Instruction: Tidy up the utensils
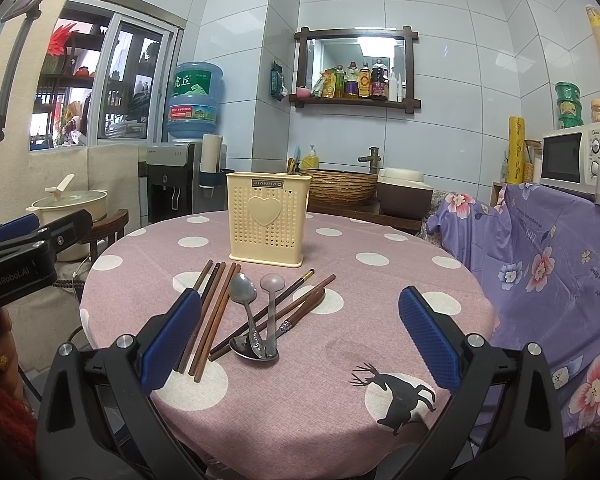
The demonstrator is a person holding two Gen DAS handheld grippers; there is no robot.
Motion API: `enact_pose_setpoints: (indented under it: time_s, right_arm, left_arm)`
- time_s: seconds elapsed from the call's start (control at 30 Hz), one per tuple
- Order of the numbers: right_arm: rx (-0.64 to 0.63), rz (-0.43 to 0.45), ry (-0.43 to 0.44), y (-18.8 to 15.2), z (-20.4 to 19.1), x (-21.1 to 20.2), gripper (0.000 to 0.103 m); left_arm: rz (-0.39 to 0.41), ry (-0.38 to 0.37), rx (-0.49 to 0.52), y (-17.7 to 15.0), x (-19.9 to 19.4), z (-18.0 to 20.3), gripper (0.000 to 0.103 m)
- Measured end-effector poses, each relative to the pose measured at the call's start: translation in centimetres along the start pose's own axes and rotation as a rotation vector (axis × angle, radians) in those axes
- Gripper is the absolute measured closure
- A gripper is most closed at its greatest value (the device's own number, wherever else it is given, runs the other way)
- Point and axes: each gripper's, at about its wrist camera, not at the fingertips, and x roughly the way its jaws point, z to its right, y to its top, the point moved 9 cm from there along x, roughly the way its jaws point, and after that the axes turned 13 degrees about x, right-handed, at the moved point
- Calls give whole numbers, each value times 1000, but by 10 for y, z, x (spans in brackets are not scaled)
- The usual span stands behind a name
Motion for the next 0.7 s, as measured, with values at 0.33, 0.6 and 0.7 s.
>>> enact_pose_setpoints:
  time_s: [0.33,0.6,0.7]
  right_arm:
    - [-1,1,-1,0,-1,-1,5]
    - [-1,-1,-1,0,1,-1,5]
    - [-2,1,-2,0,1,-1,5]
  left_arm:
    - [-3,0,2,-3,2,-1,5]
    - [-4,0,2,-3,2,-1,5]
    - [-4,2,2,-3,2,-1,5]
